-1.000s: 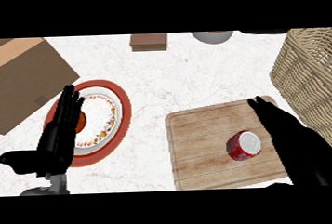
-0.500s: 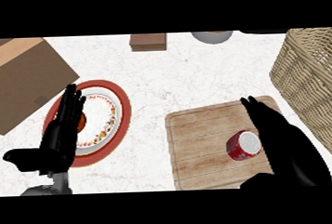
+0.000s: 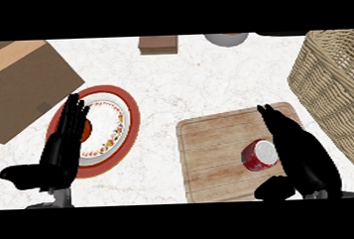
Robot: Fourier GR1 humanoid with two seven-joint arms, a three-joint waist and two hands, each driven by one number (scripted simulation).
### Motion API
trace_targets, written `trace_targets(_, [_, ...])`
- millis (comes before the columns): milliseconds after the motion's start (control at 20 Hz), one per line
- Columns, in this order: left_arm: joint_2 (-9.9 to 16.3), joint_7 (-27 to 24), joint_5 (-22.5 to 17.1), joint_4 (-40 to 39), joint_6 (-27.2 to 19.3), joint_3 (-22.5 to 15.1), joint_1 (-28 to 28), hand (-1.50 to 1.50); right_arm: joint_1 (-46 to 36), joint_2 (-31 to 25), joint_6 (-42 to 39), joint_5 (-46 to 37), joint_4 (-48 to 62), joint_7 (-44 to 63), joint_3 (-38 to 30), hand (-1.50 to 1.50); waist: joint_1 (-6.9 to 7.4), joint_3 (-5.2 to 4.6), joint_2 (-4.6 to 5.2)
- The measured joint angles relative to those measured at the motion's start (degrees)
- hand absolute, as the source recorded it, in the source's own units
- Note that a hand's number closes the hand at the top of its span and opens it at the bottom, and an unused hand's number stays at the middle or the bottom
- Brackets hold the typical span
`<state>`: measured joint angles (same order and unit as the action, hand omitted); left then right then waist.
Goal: Pick the can from the cutting board and place it in the basket
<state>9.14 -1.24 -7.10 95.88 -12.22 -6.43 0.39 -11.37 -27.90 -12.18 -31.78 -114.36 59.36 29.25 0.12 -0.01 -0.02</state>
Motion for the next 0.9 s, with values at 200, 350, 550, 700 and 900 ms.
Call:
trace_targets(200, [-0.4, 0.8, 0.8, 0.8, 0.0, 0.3, 0.2, 0.0, 1.1, 2.3, -1.4, -1.4, 0.2, -0.6, -0.3, -1.5, -0.04, -0.01, -0.02])
trace_targets(350, [0.3, 0.8, -0.1, 0.8, 1.6, 1.9, 0.3, 0.0, 2.3, 3.8, -2.1, -2.9, 0.2, -1.1, -0.1, -1.5, -0.06, 0.0, -0.02])
trace_targets(550, [-0.6, 1.2, 0.9, 1.1, 1.5, 1.9, 0.3, 0.0, 4.6, 5.1, -2.9, -5.2, 1.2, -3.1, -0.9, -1.5, -0.09, 0.01, -0.02])
trace_targets(700, [-1.6, 1.9, 1.9, 1.9, 1.4, 1.4, 0.4, 0.0, 5.5, 6.4, -3.7, -6.6, 2.1, -4.2, -2.2, -1.5, -0.08, 0.0, -0.02])
trace_targets(900, [-2.2, 0.2, 2.4, 0.6, 2.3, 1.9, 0.8, 0.0, 5.4, 9.4, -4.1, -9.3, 4.9, -5.3, -2.8, -1.5, -0.05, 0.0, -0.01])
